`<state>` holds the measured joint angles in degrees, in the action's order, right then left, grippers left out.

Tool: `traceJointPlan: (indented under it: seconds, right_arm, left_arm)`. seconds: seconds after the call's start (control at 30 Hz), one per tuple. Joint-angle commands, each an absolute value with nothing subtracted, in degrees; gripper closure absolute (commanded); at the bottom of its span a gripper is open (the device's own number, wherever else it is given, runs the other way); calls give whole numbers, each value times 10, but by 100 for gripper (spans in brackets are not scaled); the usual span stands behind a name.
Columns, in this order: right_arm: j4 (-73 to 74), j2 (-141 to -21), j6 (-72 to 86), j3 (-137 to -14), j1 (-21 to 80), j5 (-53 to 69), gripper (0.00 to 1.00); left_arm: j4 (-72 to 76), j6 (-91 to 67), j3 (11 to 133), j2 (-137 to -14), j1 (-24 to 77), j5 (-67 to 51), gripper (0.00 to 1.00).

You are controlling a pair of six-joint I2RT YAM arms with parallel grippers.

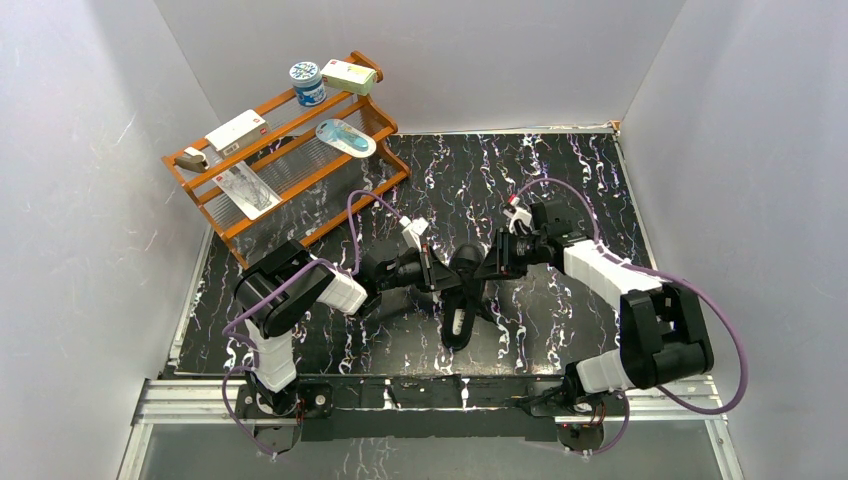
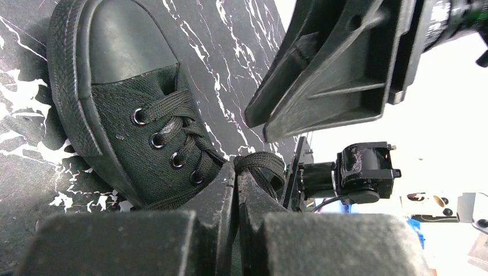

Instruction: Tie the shoes

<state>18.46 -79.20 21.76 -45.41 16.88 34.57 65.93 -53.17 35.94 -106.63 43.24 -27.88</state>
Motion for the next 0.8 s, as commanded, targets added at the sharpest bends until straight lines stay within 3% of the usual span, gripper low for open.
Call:
traceJointPlan:
  seconds: [0.0, 0.1, 0.53, 0.77]
  right_arm:
    - [60, -807, 271, -425, 174, 438, 64]
    - [51, -818, 267, -419, 186, 444, 59]
    - [5, -830, 290, -405, 192, 463, 59]
    - [-11, -852, 283, -403, 193, 461, 67]
  left_arm:
    - [674, -511, 363, -1054, 430, -286, 100]
    - [673, -511, 363, -1054, 429, -284, 100]
    - [673, -511, 372, -1056, 430, -302, 100]
    - [673, -507, 370, -1052, 431, -314, 100]
